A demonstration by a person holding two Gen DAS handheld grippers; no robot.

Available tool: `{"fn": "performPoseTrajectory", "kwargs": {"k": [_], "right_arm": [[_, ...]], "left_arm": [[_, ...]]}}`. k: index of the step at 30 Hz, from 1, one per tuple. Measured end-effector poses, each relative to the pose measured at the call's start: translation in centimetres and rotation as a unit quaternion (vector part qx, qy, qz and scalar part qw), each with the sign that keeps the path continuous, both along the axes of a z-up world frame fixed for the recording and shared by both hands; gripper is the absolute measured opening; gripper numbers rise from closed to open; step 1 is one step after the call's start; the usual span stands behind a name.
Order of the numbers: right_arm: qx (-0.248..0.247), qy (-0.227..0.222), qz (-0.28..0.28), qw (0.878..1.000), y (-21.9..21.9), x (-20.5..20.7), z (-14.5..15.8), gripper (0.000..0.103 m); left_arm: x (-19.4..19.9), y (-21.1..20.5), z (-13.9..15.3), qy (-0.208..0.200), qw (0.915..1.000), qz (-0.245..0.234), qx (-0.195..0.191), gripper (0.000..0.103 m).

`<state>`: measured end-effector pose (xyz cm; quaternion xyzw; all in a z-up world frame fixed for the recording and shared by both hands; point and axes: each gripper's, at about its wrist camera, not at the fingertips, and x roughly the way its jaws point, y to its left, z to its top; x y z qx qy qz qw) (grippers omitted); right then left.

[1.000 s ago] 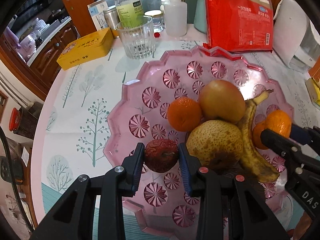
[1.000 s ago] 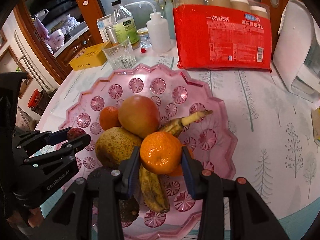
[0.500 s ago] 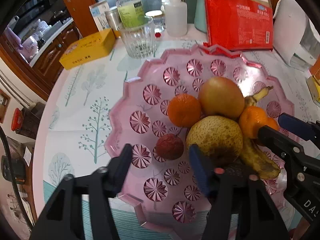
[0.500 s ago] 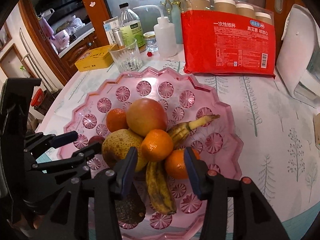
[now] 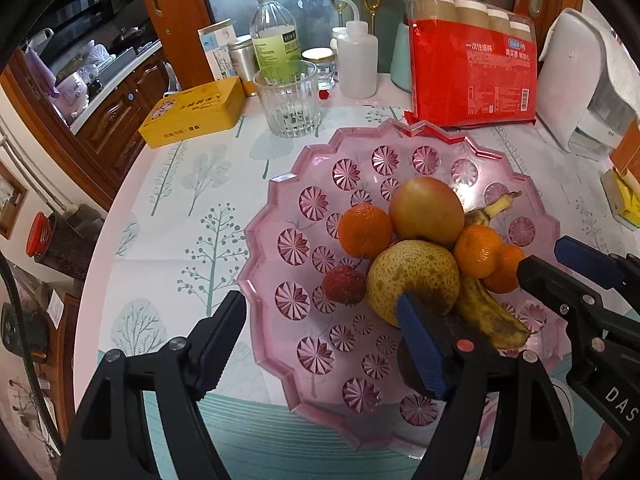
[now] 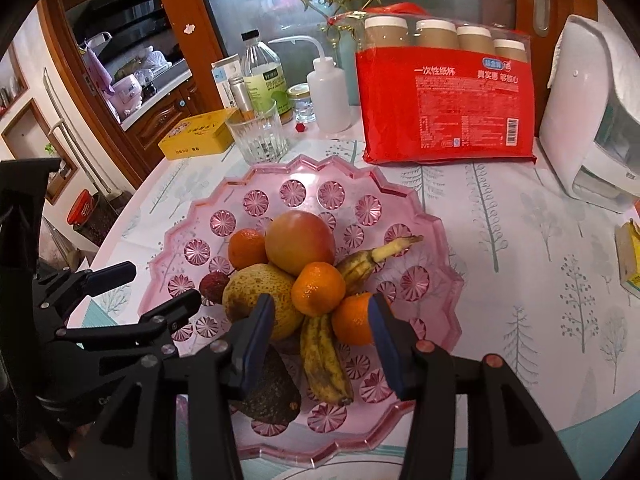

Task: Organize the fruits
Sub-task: 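Withdraw both tools from the bowl back toward the plate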

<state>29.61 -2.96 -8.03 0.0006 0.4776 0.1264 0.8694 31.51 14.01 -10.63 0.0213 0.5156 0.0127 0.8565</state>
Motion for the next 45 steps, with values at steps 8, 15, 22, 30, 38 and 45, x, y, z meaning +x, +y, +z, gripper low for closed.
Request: {"fn": "performPoseTrajectory", "kwargs": {"k": [8,15,22,30,38,45], "right_arm": [[0.005,-0.002,-0.004,1.000,-0.2,-1.5,1.0,0.049],[0.005,-0.007,0.000,1.000,-0.2,-3.4,2.0,0.049],[0.005,-0.017,0.003,1.000,-0.4,-5.5,3.4,0.049],[0.011,-0.037,0.003,0.999,-1.5,-8.8,5.8,0.049],[0.015,-0.059,-0.004,0.998,-3.8,-13.0,8.1,0.049],[0.008,-0.069,-0.018,0.997,-6.7,-16.7,8.7,0.049]], "left_arm": [[-1.8,0.5,1.6,-0.010,0.9999,0.009,-0.011,0.080],[-4.1,0.8,2.9,-0.016,0.9995,0.019,-0.020,0.081],[-6.6,0.7,4.5,-0.028,0.9990,0.024,-0.023,0.081],[-10.0,-0.1,7.3,-0.050,0.9978,0.028,-0.033,0.082],[-13.8,-2.0,9.6,-0.075,0.9961,0.020,-0.043,0.085],[-16.8,-4.3,10.1,-0.080,0.9953,0.008,-0.054,0.085]]}}
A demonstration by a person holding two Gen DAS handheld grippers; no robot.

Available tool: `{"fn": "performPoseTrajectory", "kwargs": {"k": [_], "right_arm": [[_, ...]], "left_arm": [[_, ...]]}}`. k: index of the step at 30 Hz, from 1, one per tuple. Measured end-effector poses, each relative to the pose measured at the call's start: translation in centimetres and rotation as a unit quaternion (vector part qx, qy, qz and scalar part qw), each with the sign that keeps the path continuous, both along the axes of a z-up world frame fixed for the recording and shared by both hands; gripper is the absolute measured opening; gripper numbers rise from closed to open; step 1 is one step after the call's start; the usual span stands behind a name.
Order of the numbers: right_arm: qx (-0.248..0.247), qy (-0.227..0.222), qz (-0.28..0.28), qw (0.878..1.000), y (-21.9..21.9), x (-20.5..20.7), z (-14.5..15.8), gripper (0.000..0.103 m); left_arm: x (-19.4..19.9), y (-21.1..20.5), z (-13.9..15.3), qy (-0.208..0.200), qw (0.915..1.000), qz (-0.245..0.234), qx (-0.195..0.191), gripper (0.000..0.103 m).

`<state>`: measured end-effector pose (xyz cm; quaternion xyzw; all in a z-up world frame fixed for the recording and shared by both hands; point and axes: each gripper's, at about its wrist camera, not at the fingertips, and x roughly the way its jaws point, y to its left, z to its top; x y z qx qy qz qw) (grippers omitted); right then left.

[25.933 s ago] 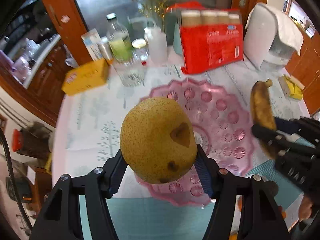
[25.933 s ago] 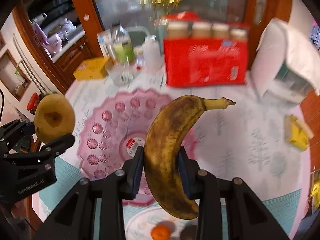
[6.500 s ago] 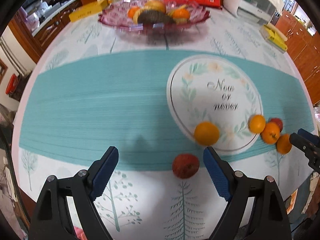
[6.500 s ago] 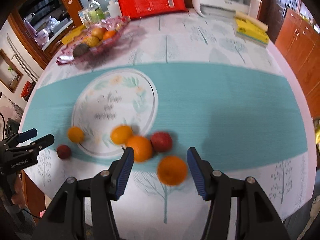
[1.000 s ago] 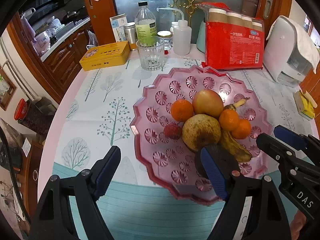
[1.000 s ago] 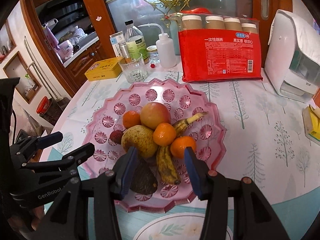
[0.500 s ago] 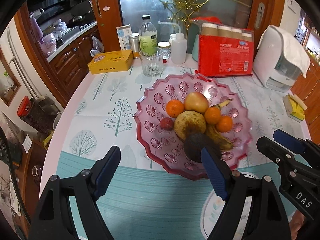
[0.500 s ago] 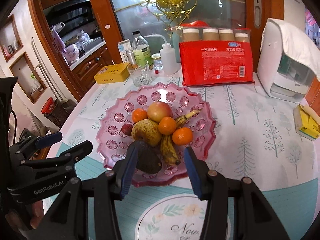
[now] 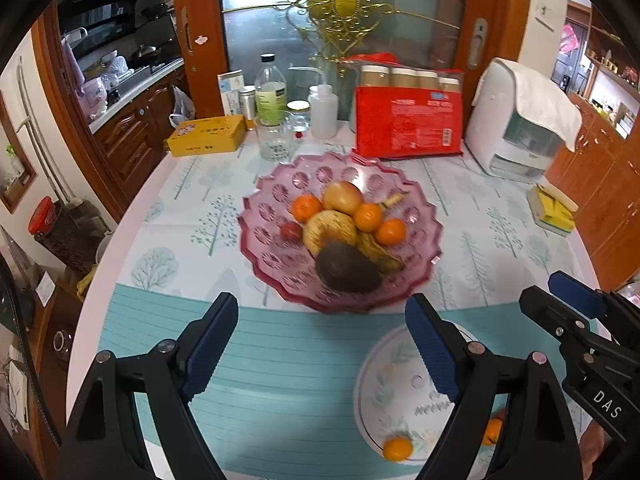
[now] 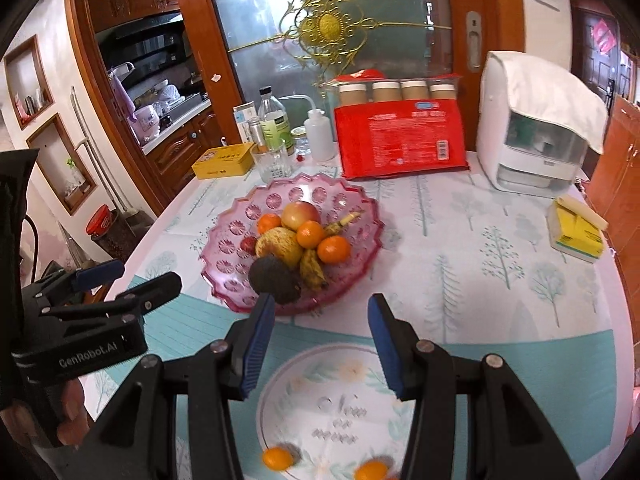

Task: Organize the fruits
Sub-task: 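Withdraw both tools from the bowl back toward the plate, then move both tools toward the last oranges and red lychee by the plate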

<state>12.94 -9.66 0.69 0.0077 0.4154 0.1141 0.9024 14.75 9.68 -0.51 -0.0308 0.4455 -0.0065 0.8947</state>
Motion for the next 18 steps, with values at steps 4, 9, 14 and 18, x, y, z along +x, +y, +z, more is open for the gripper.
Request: {"fn": "performPoseTrajectory", "kwargs": {"k": [4,9,14,18], "right_arm": [[-0.006,0.003,-0.019,1.000,-2.3,-2.0,-0.6,0.049],[-0.014,0.014,-0.045,0.999,-5.3,-4.2,-1.9,0.049],[-0.014,0.030,-0.065,0.997,-7.7,-6.0,-3.4,0.049],[-0.018,0.044,-0.076,0.996,-9.2,-7.5,-5.1,0.049]], "left_arm": [[-1.6,-1.6,-0.5,0.005,0.9999,-0.011,-0.006,0.085],[-3.0,-3.8,-2.1,0.021,0.9994,-0.027,-0.010,0.085],[-4.0,-6.4,-4.4,0.043,0.9979,-0.049,-0.002,0.085],[-4.8,-8.8,-6.6,0.065,0.9949,-0.076,0.009,0.085]]}}
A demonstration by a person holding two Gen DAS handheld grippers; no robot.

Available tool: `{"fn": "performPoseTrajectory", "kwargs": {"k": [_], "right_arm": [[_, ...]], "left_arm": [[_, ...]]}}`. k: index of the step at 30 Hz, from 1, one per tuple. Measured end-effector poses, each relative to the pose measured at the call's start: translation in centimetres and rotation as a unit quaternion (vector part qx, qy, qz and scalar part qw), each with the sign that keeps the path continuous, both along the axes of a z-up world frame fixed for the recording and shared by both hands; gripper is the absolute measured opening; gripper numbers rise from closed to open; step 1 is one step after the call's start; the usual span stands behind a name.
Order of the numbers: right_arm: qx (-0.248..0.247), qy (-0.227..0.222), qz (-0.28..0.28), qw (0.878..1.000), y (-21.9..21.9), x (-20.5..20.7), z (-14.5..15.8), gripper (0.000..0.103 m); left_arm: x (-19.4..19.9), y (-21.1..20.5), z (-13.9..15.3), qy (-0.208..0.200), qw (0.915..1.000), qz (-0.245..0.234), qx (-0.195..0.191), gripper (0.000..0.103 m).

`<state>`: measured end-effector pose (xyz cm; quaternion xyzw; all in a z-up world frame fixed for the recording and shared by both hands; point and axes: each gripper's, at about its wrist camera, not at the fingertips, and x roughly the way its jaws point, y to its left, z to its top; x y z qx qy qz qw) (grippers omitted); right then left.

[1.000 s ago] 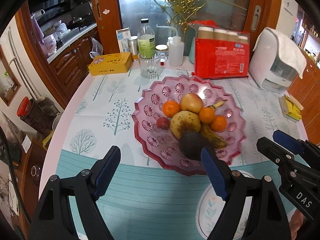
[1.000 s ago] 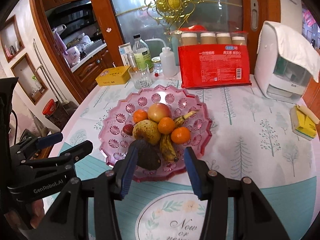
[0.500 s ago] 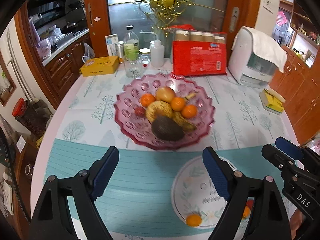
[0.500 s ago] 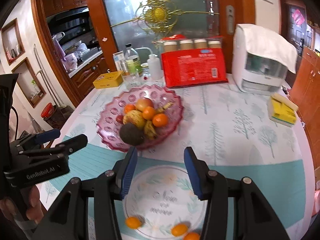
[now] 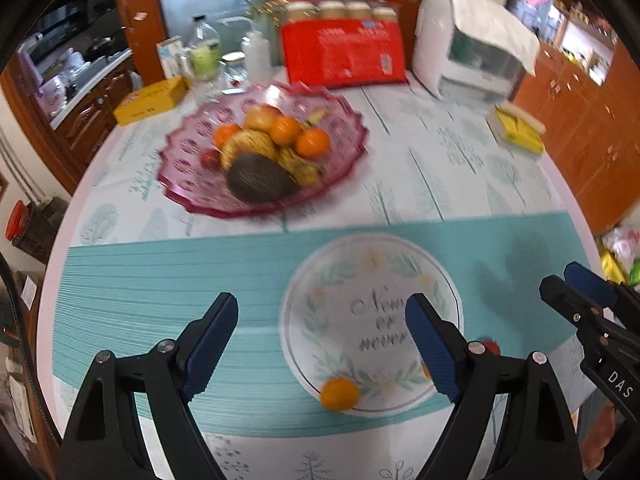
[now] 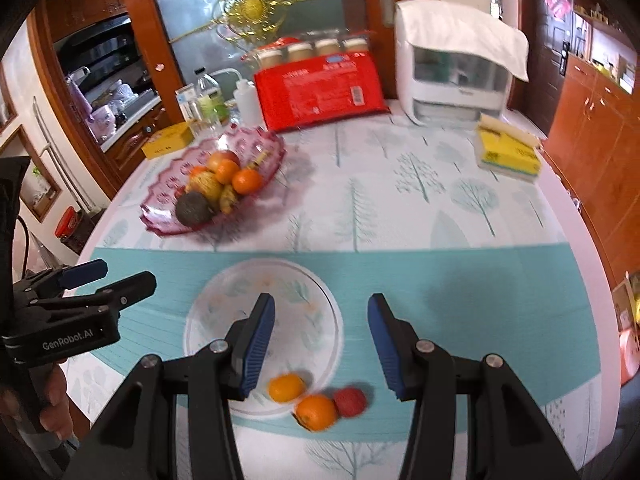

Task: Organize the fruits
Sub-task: 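Move both tools toward the last oranges and red lychee by the plate, then grasp the red lychee with the right tool while the left tool grasps an orange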

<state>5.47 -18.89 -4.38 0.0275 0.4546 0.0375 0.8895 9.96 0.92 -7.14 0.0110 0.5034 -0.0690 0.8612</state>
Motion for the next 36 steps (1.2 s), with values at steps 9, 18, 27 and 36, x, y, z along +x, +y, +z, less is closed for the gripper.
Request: {"fn": "performPoseTrajectory", "kwargs": {"k": [9,18,27,36], "right_arm": [[0.007,0.047,-0.028,0.998,-3.1,-2.0,-4.2,0.049],[0.017,0.071,-0.049,0.996,-4.9,-2.9,-6.5,0.049],[0.030,0.081,-0.064,0.994,-6.3,-3.5,-7.7,0.049],[0.045,0.091,-0.063,0.993,-6.6,-3.8,-8.5,0.049]], "left_arm": [[-2.2,-5.5,-3.5,0.028,0.9963,-0.081,0.007,0.085],[-4.8,-10.0,-5.8,0.047,0.9897,-0.135,-0.004,0.085],[-6.0,-11.7,-7.4,0.058,0.9866,-0.151,-0.023,0.072],[-5.9,-12.7,-8.8,0.059,0.9875,-0.144,-0.027,0.065]]}}
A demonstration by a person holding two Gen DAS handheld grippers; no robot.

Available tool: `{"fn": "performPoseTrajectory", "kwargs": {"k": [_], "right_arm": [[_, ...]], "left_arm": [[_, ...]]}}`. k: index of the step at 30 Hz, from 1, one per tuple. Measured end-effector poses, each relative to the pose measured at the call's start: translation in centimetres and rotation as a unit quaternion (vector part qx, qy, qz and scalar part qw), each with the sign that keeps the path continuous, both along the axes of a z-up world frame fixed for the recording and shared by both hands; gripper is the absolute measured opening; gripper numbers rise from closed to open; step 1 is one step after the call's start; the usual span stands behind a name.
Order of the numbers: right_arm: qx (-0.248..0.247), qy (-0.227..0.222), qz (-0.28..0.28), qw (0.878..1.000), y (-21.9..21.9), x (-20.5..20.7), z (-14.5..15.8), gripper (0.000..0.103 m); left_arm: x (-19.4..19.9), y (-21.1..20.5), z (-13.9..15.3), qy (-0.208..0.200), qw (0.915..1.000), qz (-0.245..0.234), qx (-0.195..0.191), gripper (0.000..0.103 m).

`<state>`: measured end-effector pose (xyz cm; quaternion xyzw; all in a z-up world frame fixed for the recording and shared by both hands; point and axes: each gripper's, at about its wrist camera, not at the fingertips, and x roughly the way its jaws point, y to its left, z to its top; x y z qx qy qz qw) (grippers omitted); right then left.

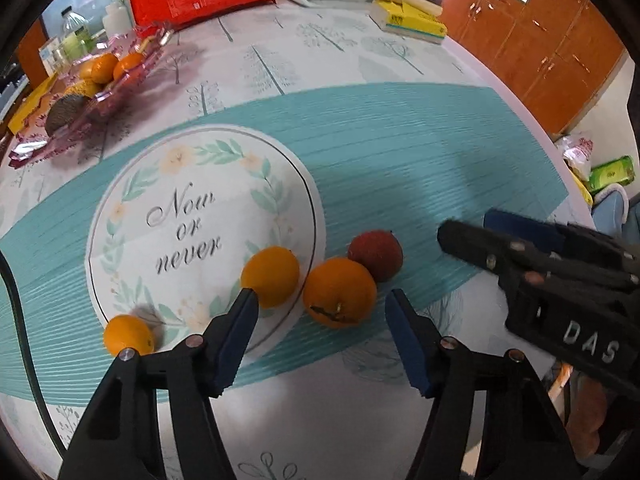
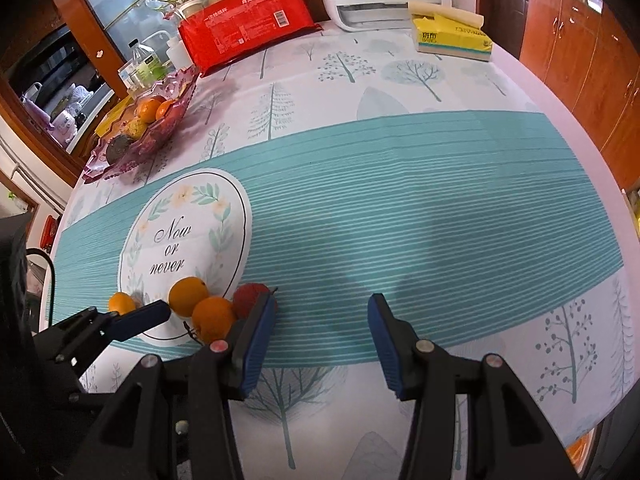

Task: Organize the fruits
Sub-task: 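Grasp the red lychee with the right tool while the left tool grasps an orange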

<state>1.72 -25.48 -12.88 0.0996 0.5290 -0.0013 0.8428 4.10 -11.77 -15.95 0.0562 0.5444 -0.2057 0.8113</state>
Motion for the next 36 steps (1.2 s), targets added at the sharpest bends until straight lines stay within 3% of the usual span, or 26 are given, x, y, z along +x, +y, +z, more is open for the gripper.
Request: {"fn": "performPoseTrajectory", "kwargs": {"k": [8,15,20,27,36], "right_arm": [[0.020,0.005,0.015,1.000,0.9,0.3,-0.5,0.049],[0.049,0.019,0.027,0.998,1.9,1.2,-1.5,0.049],[0.100,0.039,0.022,0.994,2.0,1.8,-3.1,0.034],[0.161,0.047,-0.002,0.986,1.2,2.2,-4.0,0.031],[0.128,0.024,-0.003,0.991,1.0,1.8,-2.7,0.030]], "left_arm": [[0.5,0.1,0.0,-0.029,0.9995,0.010,0.005,0.065],[0.2,1.2,-0.2,-0.027,0.9994,0.008,-0.021,0.065],[0.3,2.3,-0.3,-0.016,0.9990,0.017,-0.039,0.065],[0.3,2.6,-0.4,-0.010,0.9987,0.021,-0.046,0.065],[0.2,1.7,-0.6,-0.002,0.9990,0.009,-0.044,0.064]]}}
